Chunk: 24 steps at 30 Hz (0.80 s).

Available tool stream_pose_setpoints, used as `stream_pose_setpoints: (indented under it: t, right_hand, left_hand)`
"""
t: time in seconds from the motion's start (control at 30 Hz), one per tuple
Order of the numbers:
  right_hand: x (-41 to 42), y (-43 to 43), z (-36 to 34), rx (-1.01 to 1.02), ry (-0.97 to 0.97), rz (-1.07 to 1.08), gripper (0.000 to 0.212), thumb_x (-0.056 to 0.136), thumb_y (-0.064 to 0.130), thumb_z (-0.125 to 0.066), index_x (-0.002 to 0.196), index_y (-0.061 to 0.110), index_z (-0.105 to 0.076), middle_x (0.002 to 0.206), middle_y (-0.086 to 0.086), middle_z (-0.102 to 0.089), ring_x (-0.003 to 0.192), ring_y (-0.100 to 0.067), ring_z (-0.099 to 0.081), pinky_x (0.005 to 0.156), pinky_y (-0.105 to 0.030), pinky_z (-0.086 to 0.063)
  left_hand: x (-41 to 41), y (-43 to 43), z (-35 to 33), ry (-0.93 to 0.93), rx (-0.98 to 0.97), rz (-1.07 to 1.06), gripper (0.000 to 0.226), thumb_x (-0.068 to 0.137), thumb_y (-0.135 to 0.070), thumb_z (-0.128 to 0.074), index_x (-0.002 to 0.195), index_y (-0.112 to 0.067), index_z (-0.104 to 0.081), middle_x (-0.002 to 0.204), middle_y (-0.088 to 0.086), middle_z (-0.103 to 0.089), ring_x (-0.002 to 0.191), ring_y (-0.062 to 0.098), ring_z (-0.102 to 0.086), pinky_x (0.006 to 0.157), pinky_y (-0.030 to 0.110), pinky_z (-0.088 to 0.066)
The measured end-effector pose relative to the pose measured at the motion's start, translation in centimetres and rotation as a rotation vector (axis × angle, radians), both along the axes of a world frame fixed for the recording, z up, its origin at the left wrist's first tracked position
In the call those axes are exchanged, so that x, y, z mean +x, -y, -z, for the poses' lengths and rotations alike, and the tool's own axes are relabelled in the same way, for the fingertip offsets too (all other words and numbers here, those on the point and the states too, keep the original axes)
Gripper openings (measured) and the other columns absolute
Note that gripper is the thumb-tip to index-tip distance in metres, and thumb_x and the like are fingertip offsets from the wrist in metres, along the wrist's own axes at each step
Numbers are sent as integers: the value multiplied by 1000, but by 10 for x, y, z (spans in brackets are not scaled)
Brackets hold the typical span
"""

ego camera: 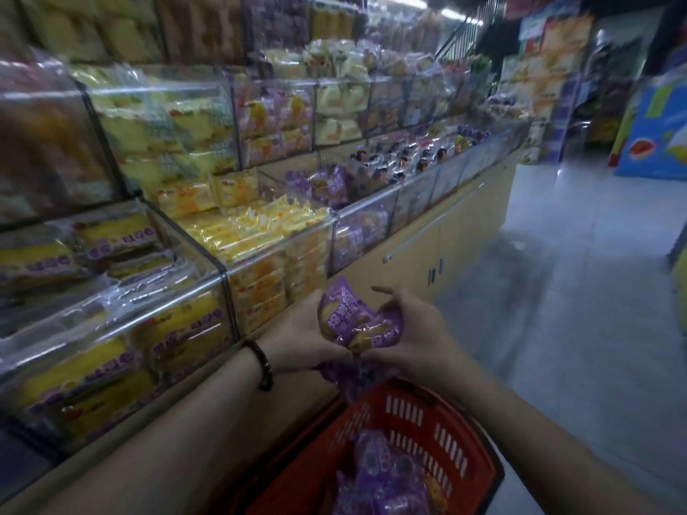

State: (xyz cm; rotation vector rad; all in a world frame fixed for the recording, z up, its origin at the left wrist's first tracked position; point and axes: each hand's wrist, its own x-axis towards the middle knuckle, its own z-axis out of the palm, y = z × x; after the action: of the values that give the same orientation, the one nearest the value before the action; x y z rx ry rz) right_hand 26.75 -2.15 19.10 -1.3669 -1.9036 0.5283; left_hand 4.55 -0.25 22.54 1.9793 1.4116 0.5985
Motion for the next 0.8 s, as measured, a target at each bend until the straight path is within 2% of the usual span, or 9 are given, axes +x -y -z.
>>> stream_pose_setpoints:
  t: [0.07,0.17,0.23,0.33,0.4,0.53,0.67,0.73,0.8]
  right_hand:
    - [6,-12,-32,81,123,-75,86,57,55,-93,133,45,-56,109,11,-65,99,-8,-67,86,-39,-60]
    - [14,-31,-87,136,239,-78,65,67,46,-94,125,41,-66,115,10,-53,101,-8,-59,86,-29,-54]
    - [20,-48,-120,177,302,-115,48,75,39,-91,118,37,-69,111,13,-45,100,-5,-53,85,-25,-50]
    - [26,-80,-161,272,375,-125,32,79,33,-89,106,31,-73,110,8,-48,100,-11,-54,85,-29,-50]
    - [28,-105,-183,332,367,-105,27,80,33,-88,102,31,-72,110,4,-50,101,-15,-54,86,-33,-51]
    - [27,-162,-210,419,305,-38,22,84,30,-85,102,25,-73,113,1,-60,102,-20,-59,87,-39,-53]
    - [14,-229,-213,510,264,144,25,86,43,-81,108,33,-74,119,5,-71,111,-26,-56,95,-48,-49]
    - [0,-260,-207,477,293,209,25,88,43,-79,110,34,-72,124,6,-70,116,-28,-54,96,-47,-49]
    - [-15,-290,-194,430,304,208,22,88,33,-81,108,30,-72,122,2,-69,117,-28,-57,93,-41,-50]
  left_hand:
    - [0,-10,-31,-50,72,43,79,64,-29,-99,126,-35,-50,112,-16,-67,96,0,-69,84,32,-64]
    - [1,-27,-77,-51,118,92,75,64,-37,-98,127,-36,-57,111,-15,-73,95,2,-72,81,35,-65]
    - [1,-37,-108,-93,182,89,68,65,-53,-95,121,-41,-59,107,-18,-74,92,-1,-72,79,29,-64]
    - [-3,-59,-149,-55,225,58,60,69,-68,-84,117,-38,-63,105,-15,-75,88,1,-73,76,29,-64]
    - [-12,-84,-172,43,181,4,50,74,-55,-87,114,-35,-63,104,-11,-76,86,5,-76,74,31,-64]
    - [-33,-141,-196,249,199,-203,61,66,-38,-96,117,-25,-65,107,4,-76,91,26,-78,78,51,-65]
    - [-44,-186,-186,224,421,-406,52,70,-33,-96,116,-20,-73,96,-2,-75,81,16,-72,60,29,-61]
    - [-45,-199,-172,251,507,-481,46,70,-42,-94,109,-25,-75,94,-4,-75,81,13,-72,64,31,-62]
    - [-47,-212,-156,272,631,-548,53,68,-48,-93,112,-27,-74,96,-6,-74,85,9,-70,67,32,-62]
